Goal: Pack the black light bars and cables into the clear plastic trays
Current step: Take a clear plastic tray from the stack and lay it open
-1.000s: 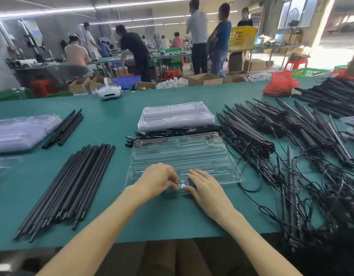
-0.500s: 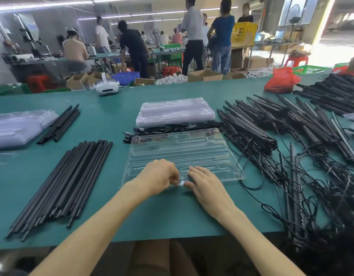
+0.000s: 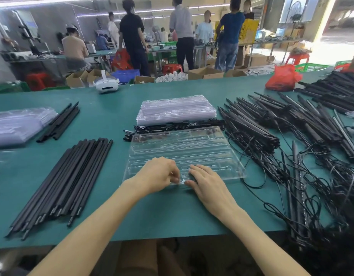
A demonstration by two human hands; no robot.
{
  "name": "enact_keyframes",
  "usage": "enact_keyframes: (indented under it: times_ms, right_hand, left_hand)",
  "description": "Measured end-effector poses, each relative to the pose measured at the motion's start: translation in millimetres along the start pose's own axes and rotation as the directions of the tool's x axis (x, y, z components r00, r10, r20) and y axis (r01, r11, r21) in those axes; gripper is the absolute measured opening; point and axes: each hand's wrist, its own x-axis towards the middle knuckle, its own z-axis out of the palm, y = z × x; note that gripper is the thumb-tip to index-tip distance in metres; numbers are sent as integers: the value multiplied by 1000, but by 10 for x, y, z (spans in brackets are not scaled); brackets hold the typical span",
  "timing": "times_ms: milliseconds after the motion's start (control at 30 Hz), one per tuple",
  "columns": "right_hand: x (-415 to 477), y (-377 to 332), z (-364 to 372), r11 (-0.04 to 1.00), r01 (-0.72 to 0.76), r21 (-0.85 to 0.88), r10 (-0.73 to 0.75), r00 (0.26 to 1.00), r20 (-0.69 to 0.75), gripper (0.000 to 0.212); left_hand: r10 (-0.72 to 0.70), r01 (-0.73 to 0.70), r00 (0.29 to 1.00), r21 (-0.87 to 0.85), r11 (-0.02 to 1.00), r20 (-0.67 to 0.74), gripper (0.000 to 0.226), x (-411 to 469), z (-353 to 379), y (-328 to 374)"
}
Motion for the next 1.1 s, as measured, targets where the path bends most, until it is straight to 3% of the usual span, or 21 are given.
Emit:
enact_keyframes:
  times_ms: [200,1000,1100]
  right_hand:
    - [3,2,1,1000,-3,7,3,1000,4,49]
    - [-49,-85,-62,1000,17,15,-17,999,-48,45]
    - [-56,-89,-55,999,29,18,-28,997,-71,44]
  left_hand:
    - [29,-31,999,87,996,25,12,-2,34,12]
    - [38,-29,998,-170,985,53,4,109,-27,-119]
    - [70,-62,996,-121,991,60,6,110,-40,-115]
